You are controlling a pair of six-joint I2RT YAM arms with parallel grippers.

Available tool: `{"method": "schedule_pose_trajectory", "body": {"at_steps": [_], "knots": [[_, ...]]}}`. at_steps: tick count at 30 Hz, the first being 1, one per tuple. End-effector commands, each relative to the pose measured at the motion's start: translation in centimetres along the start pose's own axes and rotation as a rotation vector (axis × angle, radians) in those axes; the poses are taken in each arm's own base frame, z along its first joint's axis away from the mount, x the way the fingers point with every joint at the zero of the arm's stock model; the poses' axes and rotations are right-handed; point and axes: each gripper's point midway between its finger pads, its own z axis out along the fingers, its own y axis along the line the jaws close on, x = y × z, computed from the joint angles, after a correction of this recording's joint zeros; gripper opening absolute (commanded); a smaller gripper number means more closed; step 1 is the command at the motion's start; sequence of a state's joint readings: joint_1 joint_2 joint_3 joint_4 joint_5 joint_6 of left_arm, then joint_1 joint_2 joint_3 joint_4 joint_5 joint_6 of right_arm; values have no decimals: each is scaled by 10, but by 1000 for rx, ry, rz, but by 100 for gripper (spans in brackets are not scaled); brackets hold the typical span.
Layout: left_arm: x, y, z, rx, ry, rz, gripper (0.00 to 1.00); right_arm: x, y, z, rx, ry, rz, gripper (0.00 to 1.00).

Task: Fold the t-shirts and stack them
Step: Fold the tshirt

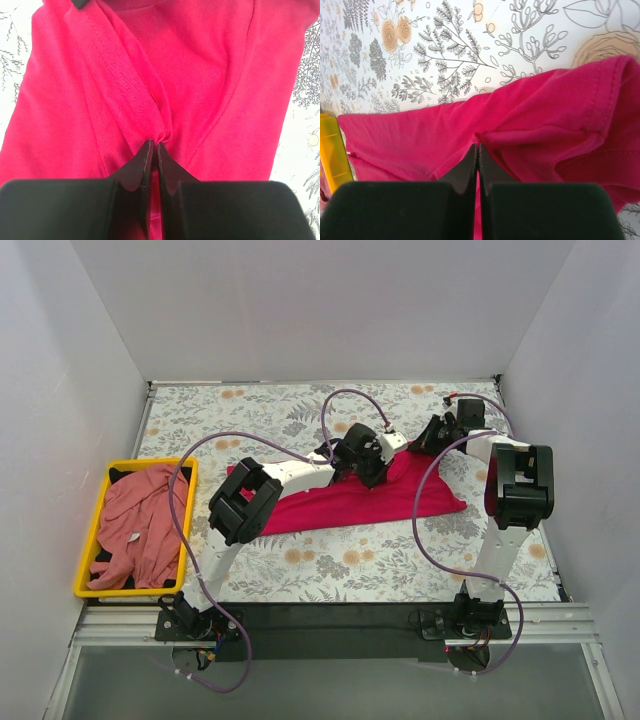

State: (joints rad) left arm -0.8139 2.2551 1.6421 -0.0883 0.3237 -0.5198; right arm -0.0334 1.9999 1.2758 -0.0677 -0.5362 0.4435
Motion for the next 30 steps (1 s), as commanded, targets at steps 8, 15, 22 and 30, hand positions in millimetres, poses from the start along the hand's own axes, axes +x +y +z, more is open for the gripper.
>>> {"method": "schedule_pose_trajectory", "body": {"at_steps": [8,15,22,30], "knots": [[-38,-6,-30,-13,-74,65,0,-23,-5,-36,69,-104,-2,1],[-23,-10,-23,13,-48,46,0,-8,-25,-27,103,-68,21,1],[-15,-14,-15,29,-31,22,0,1,-36,-12,90,-21,27,1],[-41,15,-24,-135,-95,-42,0,-18,-10,-12,28,-46,-19,1]]}}
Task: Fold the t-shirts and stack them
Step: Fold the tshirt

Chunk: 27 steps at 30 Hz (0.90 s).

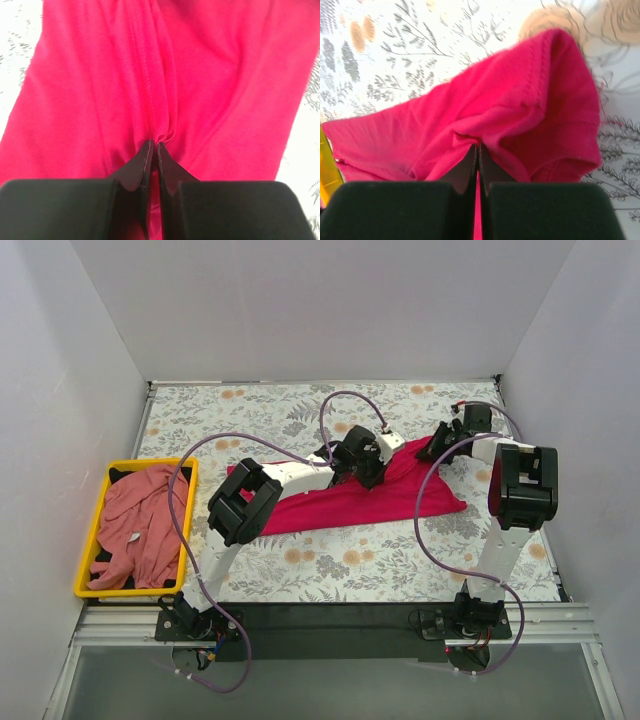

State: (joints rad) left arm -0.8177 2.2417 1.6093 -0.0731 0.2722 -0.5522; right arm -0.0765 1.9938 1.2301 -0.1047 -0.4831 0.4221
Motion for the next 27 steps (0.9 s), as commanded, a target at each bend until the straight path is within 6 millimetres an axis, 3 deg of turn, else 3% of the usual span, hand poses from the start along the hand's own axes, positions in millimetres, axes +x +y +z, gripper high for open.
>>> {"method": "schedule_pose_trajectory", "body": {"at_steps": [1,11,17,27], "knots": [[-49,11,-23,-95,-115,-19,0,-29,30,-4,-74,-57,-68,1],[-40,42,-29,-225,-158,-161,1,-37,48,13,-130,-46,-70,1],[-37,60,-39,-295,-200,-280,3,-34,52,23,-151,-21,-68,9],[-31,71,-51,-359,-235,-414,20,-40,74,20,-218,-33,-129,48]]}}
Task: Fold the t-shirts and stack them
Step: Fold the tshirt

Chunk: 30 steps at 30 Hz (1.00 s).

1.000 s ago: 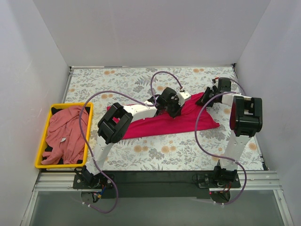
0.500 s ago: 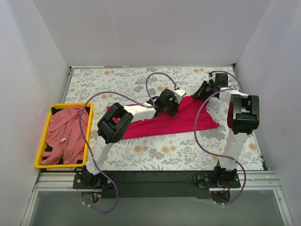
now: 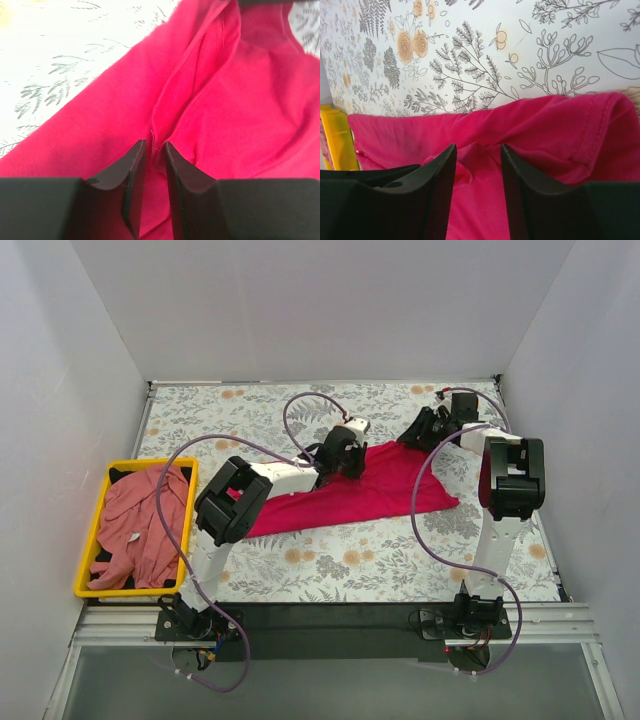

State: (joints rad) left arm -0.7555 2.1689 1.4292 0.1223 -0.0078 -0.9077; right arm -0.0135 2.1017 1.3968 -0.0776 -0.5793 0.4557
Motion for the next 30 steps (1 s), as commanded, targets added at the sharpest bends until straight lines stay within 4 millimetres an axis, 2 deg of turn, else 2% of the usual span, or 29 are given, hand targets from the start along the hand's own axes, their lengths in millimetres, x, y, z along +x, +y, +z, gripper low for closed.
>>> {"method": "schedule_pose_trajectory", "body": {"at_steps": [1,5,10,12,14,15,20,21,22,24,26,30], "knots": [[-45,-1,-22,-29,-112,-63,22,-25,31,-5,-85,-52,-88,48],[-55,10,-27,-94,-151,-111,23,-32,43,-16,-89,-87,-125,50],[-55,30,-34,-183,-158,-184,22,-34,43,-30,-39,-132,-159,50],[-57,27,-38,-169,-160,-184,24,-32,42,-35,-24,-142,-168,50],[-57,23,-41,-149,-155,-192,34,-31,44,-40,-18,-152,-175,50],[-61,20,-44,-137,-162,-193,43,-26,41,-40,-14,-144,-167,50],[-70,-2,-43,-23,-152,-169,60,-12,41,-46,-21,-152,-148,49],[-70,-5,-42,-10,-146,-167,61,-1,49,-41,-34,-132,-155,49],[-64,-5,-36,-8,-131,-165,61,12,44,-38,-25,-113,-141,49],[-61,-5,-31,-8,-113,-172,61,18,44,-39,-27,-116,-135,49],[-49,-3,-23,-17,-77,-173,56,31,40,-39,-24,-104,-115,49],[-42,1,-15,-33,-65,-170,48,49,33,-37,-20,-84,-85,49]]}}
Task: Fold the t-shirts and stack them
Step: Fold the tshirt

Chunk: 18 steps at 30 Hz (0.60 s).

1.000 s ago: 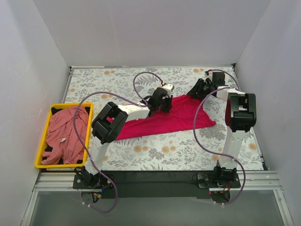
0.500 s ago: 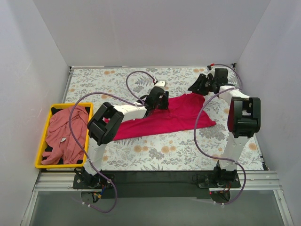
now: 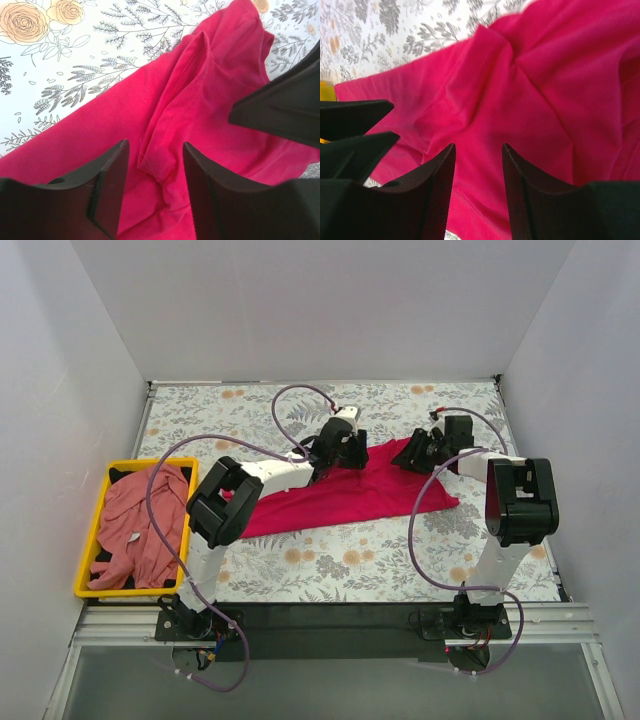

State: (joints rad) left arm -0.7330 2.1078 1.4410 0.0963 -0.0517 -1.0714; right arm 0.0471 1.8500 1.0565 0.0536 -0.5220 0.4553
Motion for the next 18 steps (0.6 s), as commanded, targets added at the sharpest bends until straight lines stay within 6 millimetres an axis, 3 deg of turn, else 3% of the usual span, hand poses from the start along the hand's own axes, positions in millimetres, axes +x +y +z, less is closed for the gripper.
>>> {"method": "schedule_pose_trajectory", "body": {"at_steps": [1,4,10,18], "knots": [[-6,-4,3,5,-1,6,44,-9,10,-7,-22,-64,-12,48],[2,-1,10,-5,16,6,34,2,0,-4,-2,-44,4,48],[15,6,11,-24,43,1,12,4,-13,-5,40,-50,15,47],[35,33,12,-134,67,-3,0,4,-29,-7,78,-60,31,47]]}}
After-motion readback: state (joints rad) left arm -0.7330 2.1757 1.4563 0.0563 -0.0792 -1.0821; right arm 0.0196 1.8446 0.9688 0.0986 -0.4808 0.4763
